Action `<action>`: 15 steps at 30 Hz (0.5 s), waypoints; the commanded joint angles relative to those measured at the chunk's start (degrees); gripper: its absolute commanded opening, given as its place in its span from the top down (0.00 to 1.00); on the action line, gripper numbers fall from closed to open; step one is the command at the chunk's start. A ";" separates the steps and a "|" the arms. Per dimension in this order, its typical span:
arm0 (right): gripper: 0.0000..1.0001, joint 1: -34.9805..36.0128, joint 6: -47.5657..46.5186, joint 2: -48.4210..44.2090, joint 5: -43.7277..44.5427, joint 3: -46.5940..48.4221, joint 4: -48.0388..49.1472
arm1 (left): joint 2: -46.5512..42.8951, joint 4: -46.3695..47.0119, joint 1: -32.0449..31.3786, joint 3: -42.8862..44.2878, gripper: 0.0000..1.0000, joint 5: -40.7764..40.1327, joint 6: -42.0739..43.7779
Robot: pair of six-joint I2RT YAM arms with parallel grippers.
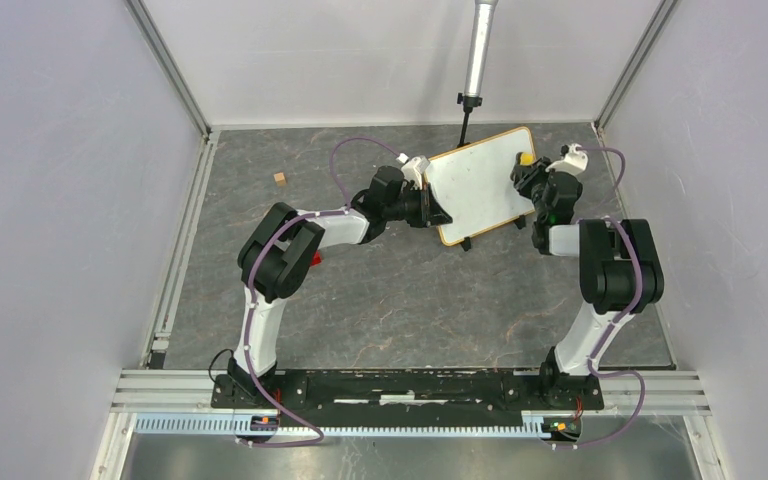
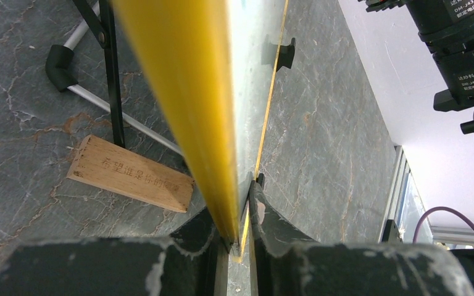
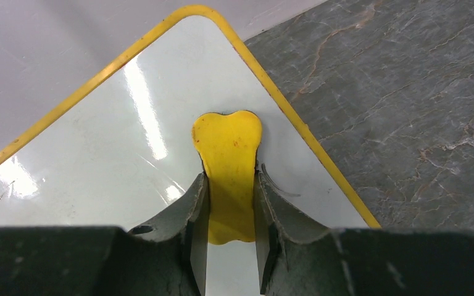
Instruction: Erase the whiteboard
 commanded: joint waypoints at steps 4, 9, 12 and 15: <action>0.75 -3.90 2.65 -0.09 -3.29 -4.23 -0.45 | 2.65 -7.27 -0.78 0.16 0.98 1.31 1.72; 0.75 -5.59 2.95 -0.01 -3.42 -3.95 -0.36 | 2.60 -6.93 -0.81 0.01 0.98 1.48 1.54; 0.75 -5.27 3.32 1.44 -4.51 -0.28 -0.87 | 2.72 -6.86 -0.82 0.01 0.98 1.66 1.41; 0.75 -4.42 3.83 3.39 -4.07 2.98 -1.36 | 2.67 -6.83 -0.84 -0.01 0.98 1.64 1.38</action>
